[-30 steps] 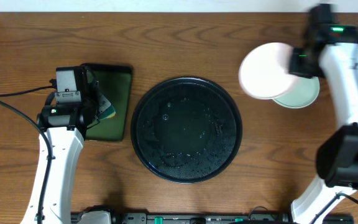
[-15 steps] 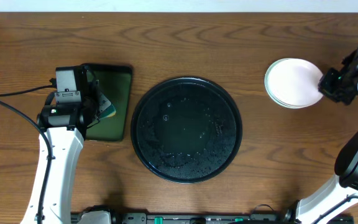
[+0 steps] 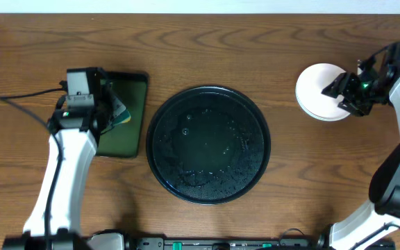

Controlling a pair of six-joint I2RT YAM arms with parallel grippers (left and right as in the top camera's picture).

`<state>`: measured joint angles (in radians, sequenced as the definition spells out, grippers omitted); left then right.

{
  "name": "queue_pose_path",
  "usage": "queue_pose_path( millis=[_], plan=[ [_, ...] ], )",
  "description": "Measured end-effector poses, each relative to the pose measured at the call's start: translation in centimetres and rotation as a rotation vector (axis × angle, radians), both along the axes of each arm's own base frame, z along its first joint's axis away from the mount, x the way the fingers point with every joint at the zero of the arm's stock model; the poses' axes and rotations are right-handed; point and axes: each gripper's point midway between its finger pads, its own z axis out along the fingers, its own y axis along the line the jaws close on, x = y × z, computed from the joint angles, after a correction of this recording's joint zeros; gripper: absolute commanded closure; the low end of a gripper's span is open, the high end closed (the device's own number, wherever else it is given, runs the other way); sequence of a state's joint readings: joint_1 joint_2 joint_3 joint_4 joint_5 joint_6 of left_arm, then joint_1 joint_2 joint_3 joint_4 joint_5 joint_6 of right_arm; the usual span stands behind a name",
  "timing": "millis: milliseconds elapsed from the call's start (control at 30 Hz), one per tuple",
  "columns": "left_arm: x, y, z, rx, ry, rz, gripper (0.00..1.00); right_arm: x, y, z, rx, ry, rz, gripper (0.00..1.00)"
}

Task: Clean dirty plates on tray and stack at the side

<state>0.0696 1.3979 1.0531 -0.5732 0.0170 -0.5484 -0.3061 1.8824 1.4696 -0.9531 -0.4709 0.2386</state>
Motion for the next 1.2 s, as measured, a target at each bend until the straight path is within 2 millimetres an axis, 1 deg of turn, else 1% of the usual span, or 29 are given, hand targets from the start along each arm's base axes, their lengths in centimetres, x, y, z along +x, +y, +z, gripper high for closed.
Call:
queue_pose_path(
  millis=[67,100,167,233,267,300,333,367,433,467,567,600,633,700,733,767,800,833,933,1000,1033,1067,1100,1133,1200],
  plan=[
    [1.1,0.1,-1.3,0.0,0.008,0.0,0.88,-0.8,1.6,1.7,0.007,-0.008,0.04,0.38],
    [1.6,0.2,-2.2,0.0,0.018,0.0,0.88,-1.5,2.8,2.7,0.008,-0.012,0.074,0.39],
    [2.3,0.5,-3.8,-0.003,0.041,0.005,0.88,-2.7,4.7,4.4,0.004,-0.028,0.14,0.39],
    [2.4,0.9,-5.7,-0.008,0.086,0.016,0.87,-3.8,6.9,6.1,-0.023,-0.057,0.22,0.36],
    [2.3,1.1,-6.5,-0.01,0.106,0.021,0.85,-4.2,7.6,6.6,-0.038,-0.065,0.248,0.35],
    [2.3,1.2,-7.1,-0.011,0.121,0.026,0.74,-4.6,8.5,7.3,-0.062,-0.083,0.283,0.34],
    [2.1,1.6,-8.3,-0.015,0.154,0.034,0.67,-5.1,9.8,8.4,-0.09,-0.118,0.326,0.31],
    [2.0,1.7,-9.0,-0.017,0.173,0.037,0.65,-5.4,10.6,9.1,-0.104,-0.141,0.351,0.28],
    [1.8,1.8,-9.8,-0.018,0.195,0.041,0.59,-6.0,11.8,10.6,-0.141,-0.19,0.388,0.22],
    [1.8,1.8,-10.1,-0.019,0.201,0.041,0.54,-6.3,12.4,11.2,-0.15,-0.21,0.4,0.18],
    [1.8,1.8,-10.1,-0.019,0.202,0.042,0.54,-7.6,13.7,13.7,-0.191,-0.294,0.44,0.11],
    [1.8,1.8,-10.0,-0.019,0.2,0.039,0.54,-8.0,13.9,14.3,-0.201,-0.313,0.444,0.11],
    [1.8,1.8,-9.9,-0.019,0.2,0.039,0.5,-8.6,14.0,15.2,-0.215,-0.34,0.447,0.1],
    [1.7,1.8,-9.3,-0.019,0.19,0.041,0.45,-9.5,13.9,16.3,-0.233,-0.369,0.448,0.01],
    [1.7,1.8,-8.7,-0.018,0.175,0.04,0.4,-10.1,13.9,16.7,-0.24,-0.378,0.449,0.01],
    [1.6,1.8,-7.6,-0.016,0.151,0.038,0.3,-10.8,13.8,17.1,-0.243,-0.384,0.449,0.01],
    [1.7,1.7,-6.4,-0.018,0.12,0.034,0.24,-11.5,13.6,17.7,-0.248,-0.395,0.443,0.01],
    [1.6,1.5,-5.1,-0.021,0.09,0.027,0.24,-12.1,13.5,18.2,-0.251,-0.404,0.44,0.01],
    [0.5,0.3,0.2,-0.066,-0.03,-0.006,0.23,-14.6,13.0,19.4,-0.259,-0.426,0.433,0.01],
    [-1.2,-0.9,3.2,-0.105,-0.083,-0.039,0.23,-16.7,12.7,20.3,-0.263,-0.444,0.43,0.01],
    [-2.1,-1.4,4.3,-0.12,-0.1,-0.052,0.23,-18.1,12.5,20.7,-0.264,-0.451,0.429,0.01],
    [-3.0,-1.7,4.9,-0.128,-0.105,-0.059,0.23,-19.6,12.2,21.1,-0.265,-0.461,0.428,0.01],
    [-4.7,-2.2,5.9,-0.145,-0.108,-0.07,0.23,-21.3,11.9,21.7,-0.269,-0.489,0.426,0.01],
    [-5.9,-2.4,6.3,-0.149,-0.1,-0.072,0.22,-22.7,11.7,22.2,-0.276,-0.53,0.427,0.01],
    [-7.6,-2.6,6.5,-0.15,-0.076,-0.068,0.22,-24.7,11.3,22.2,-0.287,-0.573,0.425,0.01]
  ],
)
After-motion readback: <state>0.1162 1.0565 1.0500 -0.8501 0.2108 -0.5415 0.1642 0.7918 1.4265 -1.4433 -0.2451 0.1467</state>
